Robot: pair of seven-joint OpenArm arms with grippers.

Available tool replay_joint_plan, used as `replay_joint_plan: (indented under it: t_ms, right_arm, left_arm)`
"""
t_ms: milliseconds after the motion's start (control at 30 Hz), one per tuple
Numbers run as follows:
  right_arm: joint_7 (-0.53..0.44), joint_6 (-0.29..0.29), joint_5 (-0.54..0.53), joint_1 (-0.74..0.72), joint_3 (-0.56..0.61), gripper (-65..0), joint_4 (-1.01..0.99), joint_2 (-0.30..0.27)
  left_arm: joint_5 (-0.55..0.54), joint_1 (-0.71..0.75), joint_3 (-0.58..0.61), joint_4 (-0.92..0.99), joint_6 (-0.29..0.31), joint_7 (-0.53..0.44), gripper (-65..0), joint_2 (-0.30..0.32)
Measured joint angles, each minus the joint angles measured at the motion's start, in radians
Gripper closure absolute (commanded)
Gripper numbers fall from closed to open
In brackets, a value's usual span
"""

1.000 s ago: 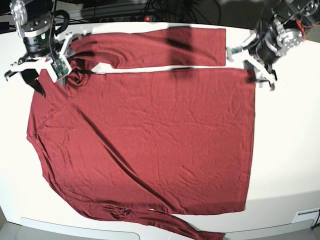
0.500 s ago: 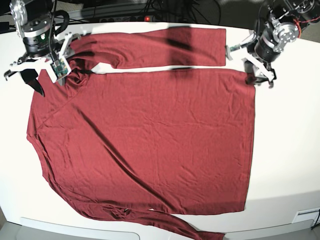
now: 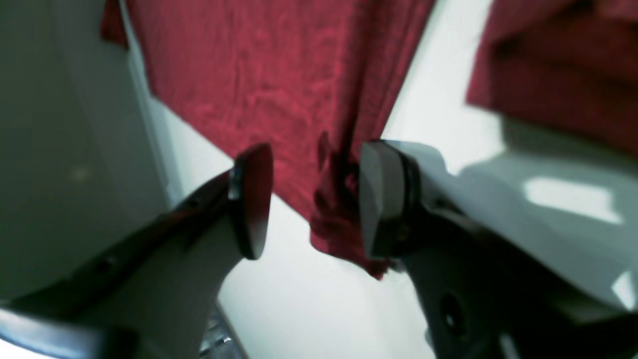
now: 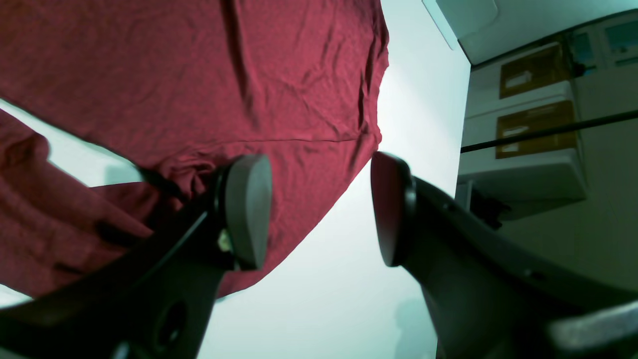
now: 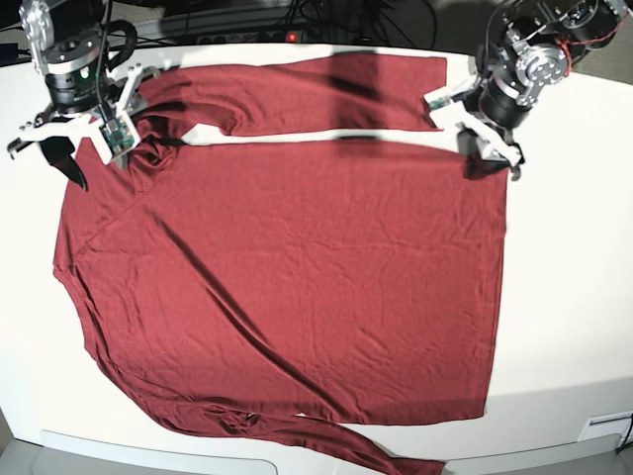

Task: Fold the T-shirt properly
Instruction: 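Pinch the shirt edge beside the folded sleeve with the left gripper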

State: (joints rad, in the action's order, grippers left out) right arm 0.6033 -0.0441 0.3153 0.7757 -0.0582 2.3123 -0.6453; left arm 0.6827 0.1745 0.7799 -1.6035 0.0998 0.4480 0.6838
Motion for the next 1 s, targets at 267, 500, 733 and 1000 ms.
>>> replay_joint_plan:
  t_ms: [267,500,733,1000]
  right_arm:
    - [0.0,0.0,0.0,0.0,0.0,-32.7,0.0,0.0]
    - [0.0,0.0,0.0,0.0,0.0,-32.7,0.0,0.0]
    - [0.0,0.0,0.0,0.0,0.0,-32.7,0.0,0.0]
    - [0.0,0.0,0.0,0.0,0.0,-32.7,0.0,0.0]
  left_arm:
    - [0.029,0.014,-0.009,0.058,-0.05,0.055,-29.0,0.001]
    - [0.036,0.039,-0.018,0.057,-0.056,0.019,-29.0,0.011]
    - [0.04,0.036,-0.021,0.063,-0.091,-0.012,-29.0,-0.005]
    - [0.024,0.024,-0.022,0.063,-0.06,0.001,0.0,-0.009]
